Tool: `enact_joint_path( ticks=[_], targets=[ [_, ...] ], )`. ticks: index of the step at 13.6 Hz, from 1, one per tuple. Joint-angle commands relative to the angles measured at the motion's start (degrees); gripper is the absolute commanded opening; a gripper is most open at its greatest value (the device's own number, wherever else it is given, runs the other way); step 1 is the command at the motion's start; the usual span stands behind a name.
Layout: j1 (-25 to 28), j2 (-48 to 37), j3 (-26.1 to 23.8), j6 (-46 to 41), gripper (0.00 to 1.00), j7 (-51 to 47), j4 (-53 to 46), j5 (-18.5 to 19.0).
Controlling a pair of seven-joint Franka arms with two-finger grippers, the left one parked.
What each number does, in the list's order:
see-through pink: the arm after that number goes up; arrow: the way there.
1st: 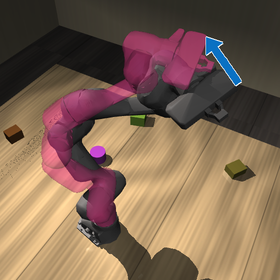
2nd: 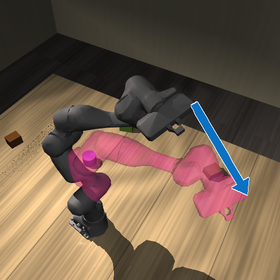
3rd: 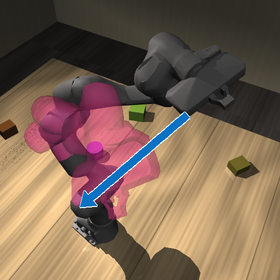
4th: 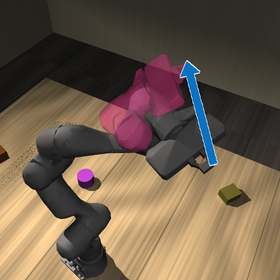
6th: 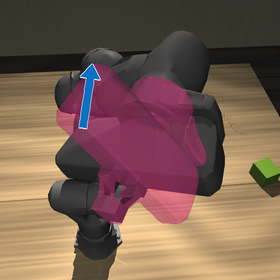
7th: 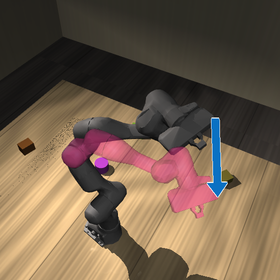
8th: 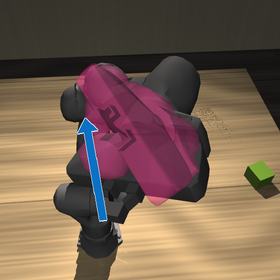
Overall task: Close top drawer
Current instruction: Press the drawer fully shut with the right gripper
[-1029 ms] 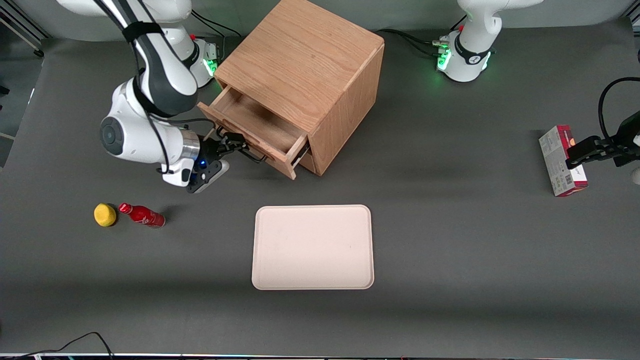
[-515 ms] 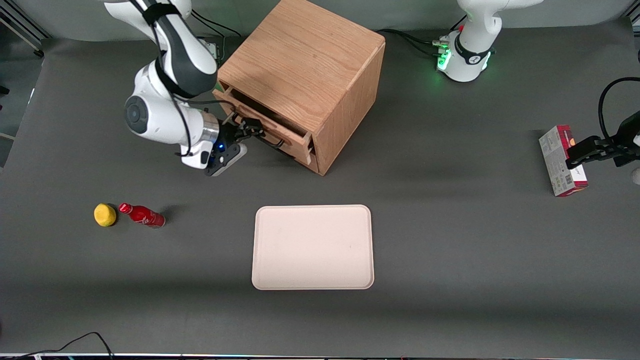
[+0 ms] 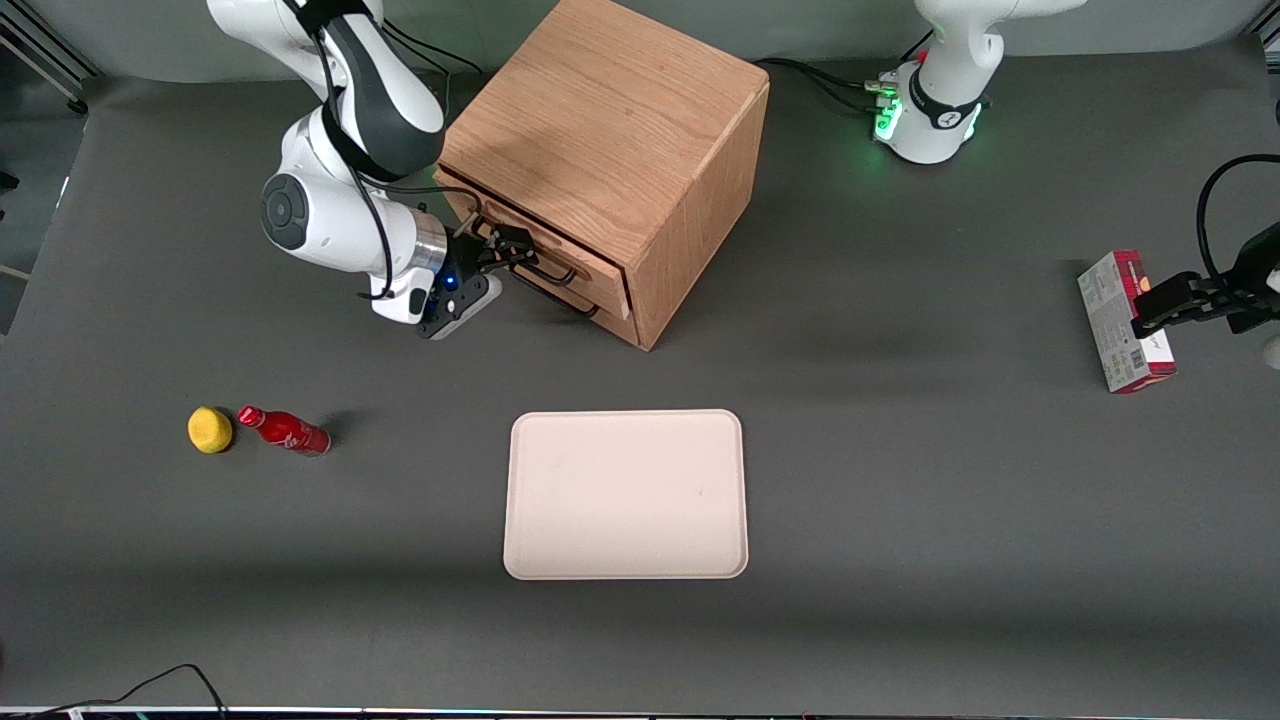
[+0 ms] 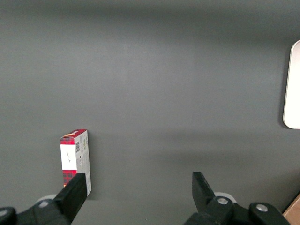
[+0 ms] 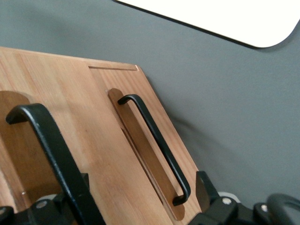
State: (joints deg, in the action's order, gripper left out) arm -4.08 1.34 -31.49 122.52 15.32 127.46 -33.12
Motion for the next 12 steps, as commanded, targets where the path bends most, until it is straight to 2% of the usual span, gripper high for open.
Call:
enact_joint_path(
  ticks=[1,12],
  targets=[
    [0.1,-1.1,-1.1,1.9,1.0,-1.0,1.8,-1.6],
    [0.2,-1.9,-2.5,1.6,1.0,-1.9,2.0,-1.8]
  ],
)
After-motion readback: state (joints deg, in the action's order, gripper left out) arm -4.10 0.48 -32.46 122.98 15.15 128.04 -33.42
